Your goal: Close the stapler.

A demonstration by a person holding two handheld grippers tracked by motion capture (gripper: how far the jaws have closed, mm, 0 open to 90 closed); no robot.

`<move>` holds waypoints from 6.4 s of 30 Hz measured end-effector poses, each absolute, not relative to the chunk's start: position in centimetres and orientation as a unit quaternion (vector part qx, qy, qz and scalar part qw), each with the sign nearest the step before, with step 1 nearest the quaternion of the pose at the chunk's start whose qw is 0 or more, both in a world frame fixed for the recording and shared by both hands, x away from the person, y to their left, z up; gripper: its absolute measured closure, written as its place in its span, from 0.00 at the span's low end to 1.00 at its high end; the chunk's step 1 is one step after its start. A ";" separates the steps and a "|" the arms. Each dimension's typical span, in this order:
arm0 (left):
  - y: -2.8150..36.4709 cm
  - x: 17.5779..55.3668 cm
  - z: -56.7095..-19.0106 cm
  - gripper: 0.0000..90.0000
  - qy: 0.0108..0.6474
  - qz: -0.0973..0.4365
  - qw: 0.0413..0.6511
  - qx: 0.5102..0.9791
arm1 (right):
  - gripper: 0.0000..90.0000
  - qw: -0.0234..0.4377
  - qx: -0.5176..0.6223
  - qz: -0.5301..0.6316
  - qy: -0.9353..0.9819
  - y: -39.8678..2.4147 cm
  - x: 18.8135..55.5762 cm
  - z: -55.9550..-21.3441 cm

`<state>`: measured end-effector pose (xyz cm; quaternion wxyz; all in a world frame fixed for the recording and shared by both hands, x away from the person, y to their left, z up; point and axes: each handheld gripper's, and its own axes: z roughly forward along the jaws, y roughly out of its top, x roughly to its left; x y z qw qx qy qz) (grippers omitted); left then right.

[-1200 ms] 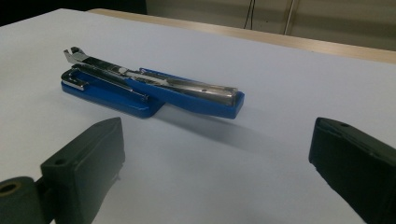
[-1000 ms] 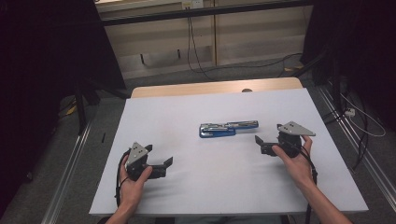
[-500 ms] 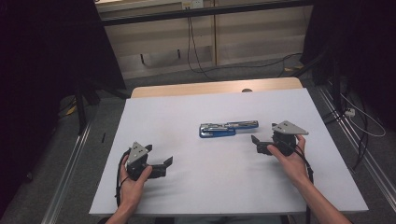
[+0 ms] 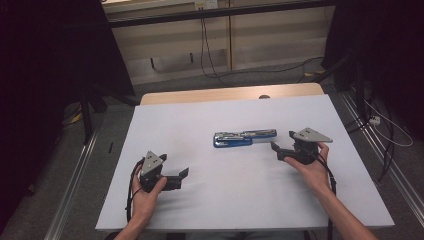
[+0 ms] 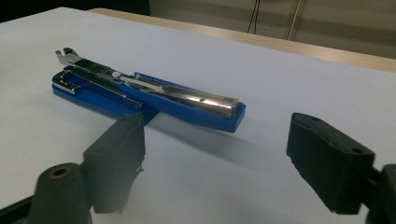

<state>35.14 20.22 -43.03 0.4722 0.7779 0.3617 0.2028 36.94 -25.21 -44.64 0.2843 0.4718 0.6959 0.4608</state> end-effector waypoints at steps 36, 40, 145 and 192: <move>14.7 40.5 -42.2 0.09 0.354 0.195 0.474 0.782 | 1.00 0.245 0.451 0.454 0.729 -24.8 38.6 -44.9; 13.8 41.3 -41.8 0.10 0.341 0.197 0.478 0.785 | 1.00 0.246 0.449 0.454 0.729 -24.8 38.6 -44.8; 8.1 45.5 -45.1 0.99 0.329 0.135 0.435 0.827 | 1.00 0.225 0.451 0.392 0.770 -24.2 39.3 -45.6; 8.1 45.6 -45.1 1.00 0.315 0.141 0.434 0.833 | 1.00 0.210 0.483 0.354 0.773 -23.8 41.8 -46.0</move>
